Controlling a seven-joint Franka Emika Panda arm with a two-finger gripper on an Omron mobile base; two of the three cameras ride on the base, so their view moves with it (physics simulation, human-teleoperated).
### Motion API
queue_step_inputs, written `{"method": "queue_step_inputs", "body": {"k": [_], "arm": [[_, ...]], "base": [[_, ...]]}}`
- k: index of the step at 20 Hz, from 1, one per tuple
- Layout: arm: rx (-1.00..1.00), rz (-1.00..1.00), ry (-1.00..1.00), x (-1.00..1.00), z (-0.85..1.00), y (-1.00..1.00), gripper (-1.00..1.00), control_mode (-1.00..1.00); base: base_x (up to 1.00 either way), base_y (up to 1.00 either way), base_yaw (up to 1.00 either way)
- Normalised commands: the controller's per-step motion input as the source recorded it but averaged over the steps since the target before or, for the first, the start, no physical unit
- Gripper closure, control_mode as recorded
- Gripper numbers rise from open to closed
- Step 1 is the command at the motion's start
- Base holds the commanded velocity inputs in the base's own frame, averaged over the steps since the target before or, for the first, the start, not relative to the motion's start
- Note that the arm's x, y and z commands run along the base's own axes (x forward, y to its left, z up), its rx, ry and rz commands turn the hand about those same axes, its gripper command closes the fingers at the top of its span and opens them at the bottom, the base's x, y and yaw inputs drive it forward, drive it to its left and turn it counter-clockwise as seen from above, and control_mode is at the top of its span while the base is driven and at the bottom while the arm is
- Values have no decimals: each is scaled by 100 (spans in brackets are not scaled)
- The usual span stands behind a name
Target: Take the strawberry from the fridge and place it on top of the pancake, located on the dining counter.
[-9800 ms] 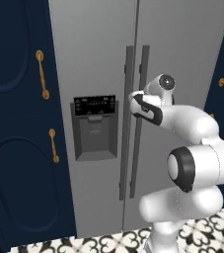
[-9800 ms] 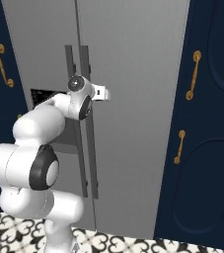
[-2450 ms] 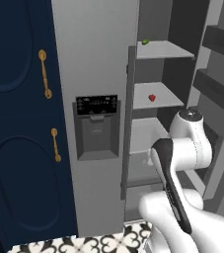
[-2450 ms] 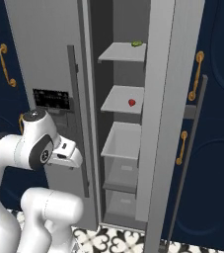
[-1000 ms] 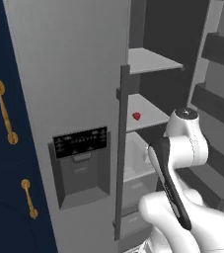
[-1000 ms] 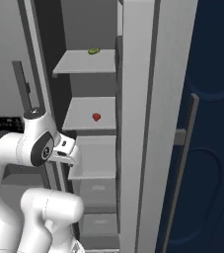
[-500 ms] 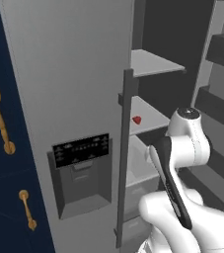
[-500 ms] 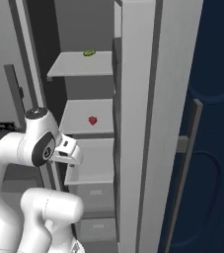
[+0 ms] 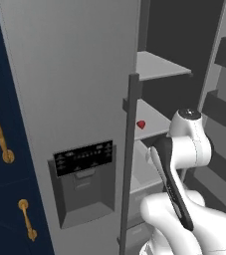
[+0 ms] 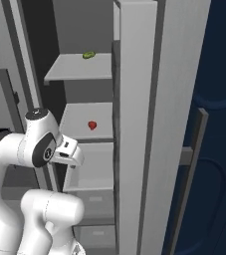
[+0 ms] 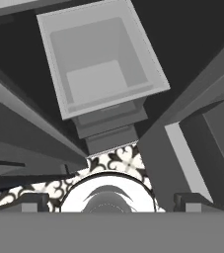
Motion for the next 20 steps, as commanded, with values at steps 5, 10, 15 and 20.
{"method": "queue_step_inputs", "body": {"k": [5, 10, 15, 20], "arm": [[0, 0, 0, 0, 0, 0, -100, 100], [0, 0, 0, 0, 0, 0, -100, 100], [0, 0, 0, 0, 0, 0, -100, 100], [0, 0, 0, 0, 0, 0, -100, 100]], "base": [[25, -30, 0], [20, -44, 1], [12, -23, 0], [15, -3, 0]]}}
